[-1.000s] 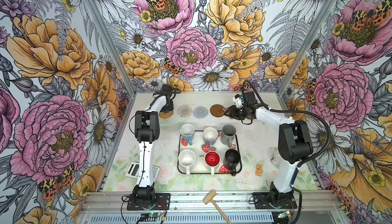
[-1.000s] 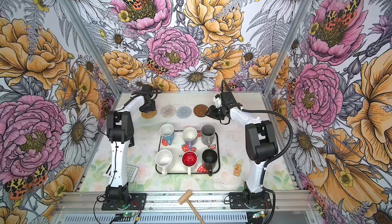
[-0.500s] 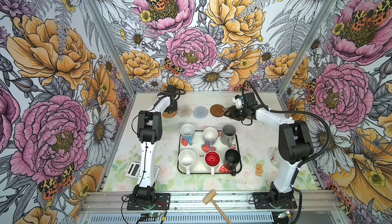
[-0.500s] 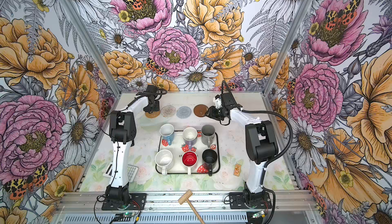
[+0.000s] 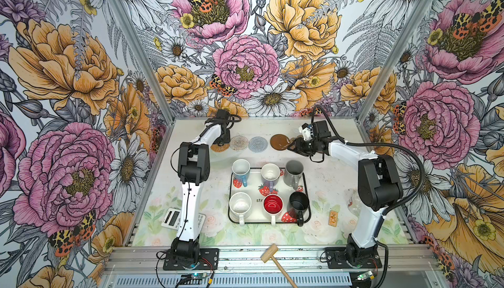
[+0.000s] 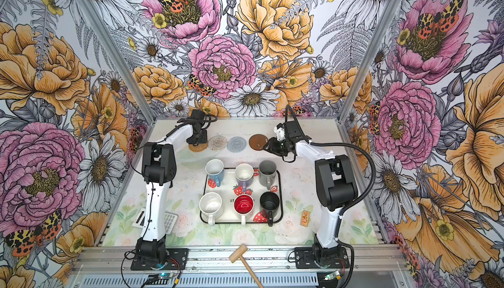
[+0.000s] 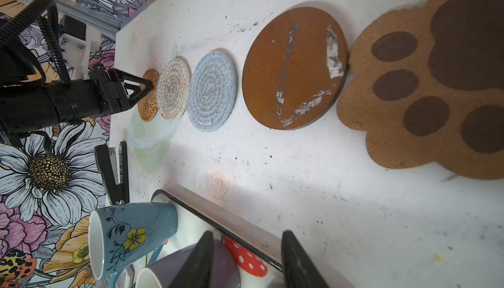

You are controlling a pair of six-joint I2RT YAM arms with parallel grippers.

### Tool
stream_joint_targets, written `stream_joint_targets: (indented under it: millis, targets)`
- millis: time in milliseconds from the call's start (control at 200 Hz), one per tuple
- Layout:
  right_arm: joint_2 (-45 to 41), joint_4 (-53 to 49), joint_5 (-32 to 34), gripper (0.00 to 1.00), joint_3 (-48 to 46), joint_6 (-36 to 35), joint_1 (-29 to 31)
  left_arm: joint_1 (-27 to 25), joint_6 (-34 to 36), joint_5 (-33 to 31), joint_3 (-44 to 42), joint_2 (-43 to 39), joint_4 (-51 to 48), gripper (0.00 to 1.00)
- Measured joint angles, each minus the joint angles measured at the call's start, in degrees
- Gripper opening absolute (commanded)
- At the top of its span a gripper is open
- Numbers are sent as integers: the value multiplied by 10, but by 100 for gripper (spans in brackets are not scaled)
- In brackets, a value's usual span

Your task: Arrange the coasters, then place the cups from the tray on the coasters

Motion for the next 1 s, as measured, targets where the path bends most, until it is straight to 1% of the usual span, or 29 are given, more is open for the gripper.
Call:
stream_joint_targets:
  millis: [90, 430, 676, 821, 996]
  targets:
    - [0, 1, 0, 43, 0, 0, 0, -1, -2, 0, -5, -3, 2, 51]
    - [-8, 3, -6, 44, -1, 4, 0, -2, -4, -6, -7, -7, -3, 61]
    - [-21, 3, -13, 45, -1, 4, 0, -3, -4, -6, -7, -21, -18, 65]
    - [-37, 3, -15, 46, -1, 4, 0, -8, -3, -6, -7, -57, -22, 66]
    - [-71, 3, -14, 49, -1, 4, 0, -18, 3, -6, -9, -131, -21, 66]
